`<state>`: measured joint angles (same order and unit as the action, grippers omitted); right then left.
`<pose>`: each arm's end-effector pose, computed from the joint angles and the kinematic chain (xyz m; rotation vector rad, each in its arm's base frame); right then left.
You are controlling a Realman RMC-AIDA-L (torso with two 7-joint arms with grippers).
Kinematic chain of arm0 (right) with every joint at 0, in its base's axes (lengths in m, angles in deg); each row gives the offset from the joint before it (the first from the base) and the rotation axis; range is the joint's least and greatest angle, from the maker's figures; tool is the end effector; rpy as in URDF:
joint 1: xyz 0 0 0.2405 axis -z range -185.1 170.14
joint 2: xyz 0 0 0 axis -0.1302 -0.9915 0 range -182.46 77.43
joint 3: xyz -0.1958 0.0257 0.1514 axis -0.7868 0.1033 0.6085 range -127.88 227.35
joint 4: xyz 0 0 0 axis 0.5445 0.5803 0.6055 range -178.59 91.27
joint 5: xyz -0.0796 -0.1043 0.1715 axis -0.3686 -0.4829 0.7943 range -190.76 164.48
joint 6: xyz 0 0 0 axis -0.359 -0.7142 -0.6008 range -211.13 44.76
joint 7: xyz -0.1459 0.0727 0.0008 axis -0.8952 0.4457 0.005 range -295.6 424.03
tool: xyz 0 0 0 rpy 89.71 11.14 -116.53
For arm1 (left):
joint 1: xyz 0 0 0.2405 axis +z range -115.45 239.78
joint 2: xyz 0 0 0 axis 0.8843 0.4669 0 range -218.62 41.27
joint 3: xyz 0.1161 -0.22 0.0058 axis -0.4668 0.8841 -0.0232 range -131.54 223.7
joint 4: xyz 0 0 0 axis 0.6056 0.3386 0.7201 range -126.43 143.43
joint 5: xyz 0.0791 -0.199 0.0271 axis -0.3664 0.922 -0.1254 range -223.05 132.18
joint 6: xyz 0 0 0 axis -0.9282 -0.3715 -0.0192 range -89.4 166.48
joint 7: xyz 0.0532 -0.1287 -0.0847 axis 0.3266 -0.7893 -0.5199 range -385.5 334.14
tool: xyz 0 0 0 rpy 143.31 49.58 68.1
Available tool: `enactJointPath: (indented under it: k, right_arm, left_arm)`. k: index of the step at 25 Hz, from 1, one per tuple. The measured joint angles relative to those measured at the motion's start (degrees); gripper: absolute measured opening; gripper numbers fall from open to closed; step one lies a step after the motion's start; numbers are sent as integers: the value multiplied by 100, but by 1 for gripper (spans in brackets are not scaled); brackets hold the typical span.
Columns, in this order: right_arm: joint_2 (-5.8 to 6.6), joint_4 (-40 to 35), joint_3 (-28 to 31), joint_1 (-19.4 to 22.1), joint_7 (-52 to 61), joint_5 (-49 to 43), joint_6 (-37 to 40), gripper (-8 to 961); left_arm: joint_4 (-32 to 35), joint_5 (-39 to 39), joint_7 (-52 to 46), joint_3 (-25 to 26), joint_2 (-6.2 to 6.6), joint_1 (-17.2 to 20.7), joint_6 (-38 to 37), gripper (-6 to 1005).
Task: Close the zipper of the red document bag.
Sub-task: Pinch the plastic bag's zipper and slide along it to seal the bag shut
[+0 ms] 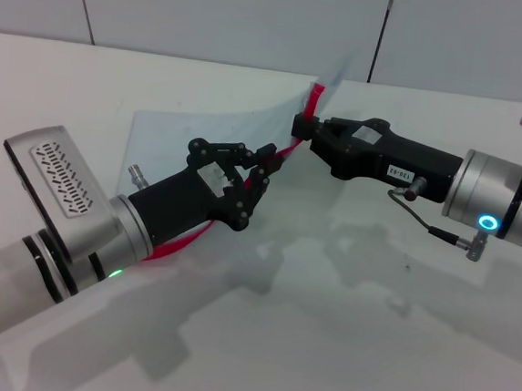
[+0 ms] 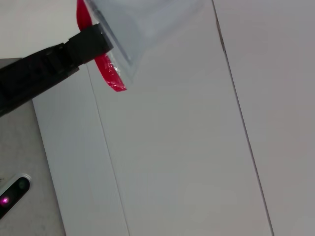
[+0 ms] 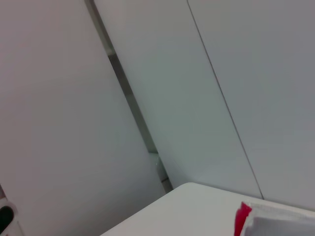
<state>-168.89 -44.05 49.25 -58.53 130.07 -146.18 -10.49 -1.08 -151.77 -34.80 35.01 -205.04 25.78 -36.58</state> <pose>0.1723 0.3926 -0.0822 -2.5814 0.7611 1.0123 -0.2386 0.3394 -0.0818 -2.2373 -0.0772 -0.8072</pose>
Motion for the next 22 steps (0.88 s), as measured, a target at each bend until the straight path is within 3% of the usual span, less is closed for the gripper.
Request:
enactJointPath:
  k: [10,22]
  right_arm:
    - [21,-422,493,473,18,235,31,87]
    - [36,-1281,595,1214,318,1162,36,99]
  left_arm:
    - [0,1,-12,0,8,43,50,76]
    - [18,15,-12,0,9,63,50,74]
